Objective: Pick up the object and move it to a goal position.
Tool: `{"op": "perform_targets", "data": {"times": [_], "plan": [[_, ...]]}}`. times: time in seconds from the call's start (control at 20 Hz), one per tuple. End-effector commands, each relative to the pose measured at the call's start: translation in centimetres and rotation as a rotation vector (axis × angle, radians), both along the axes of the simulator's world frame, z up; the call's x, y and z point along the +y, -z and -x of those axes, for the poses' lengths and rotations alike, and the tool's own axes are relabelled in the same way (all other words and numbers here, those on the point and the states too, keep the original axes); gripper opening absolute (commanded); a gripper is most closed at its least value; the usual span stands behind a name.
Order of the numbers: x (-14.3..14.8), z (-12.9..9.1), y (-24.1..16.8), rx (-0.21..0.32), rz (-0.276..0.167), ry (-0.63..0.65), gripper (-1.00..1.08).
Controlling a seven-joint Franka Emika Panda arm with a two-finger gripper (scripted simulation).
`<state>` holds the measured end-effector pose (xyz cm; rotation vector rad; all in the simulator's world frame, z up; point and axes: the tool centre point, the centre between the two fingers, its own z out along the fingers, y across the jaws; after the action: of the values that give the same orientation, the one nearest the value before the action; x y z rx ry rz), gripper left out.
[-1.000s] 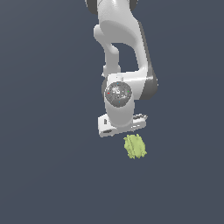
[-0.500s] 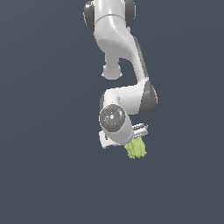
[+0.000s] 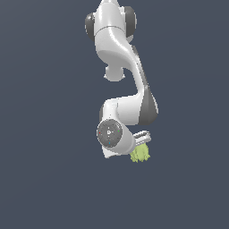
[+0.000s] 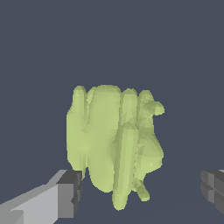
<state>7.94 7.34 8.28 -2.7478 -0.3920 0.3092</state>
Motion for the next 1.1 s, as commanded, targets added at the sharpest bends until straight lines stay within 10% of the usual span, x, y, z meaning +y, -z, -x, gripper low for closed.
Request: {"op": "perform_targets", "data": {"times": [0.0,0.85,0.9,1.05], "plan": [[0.1,-0.1,0.1,0.003,-0.011,-0.004,1.08],[1.1,0.7,2.9,0.005,-0.015,-0.005,1.08],[1.1,0.7,2.9,0.005,-0.015,-0.005,-1.0],[1.1,0.7,2.9,0.005,-0.015,-0.005,-1.0]]}}
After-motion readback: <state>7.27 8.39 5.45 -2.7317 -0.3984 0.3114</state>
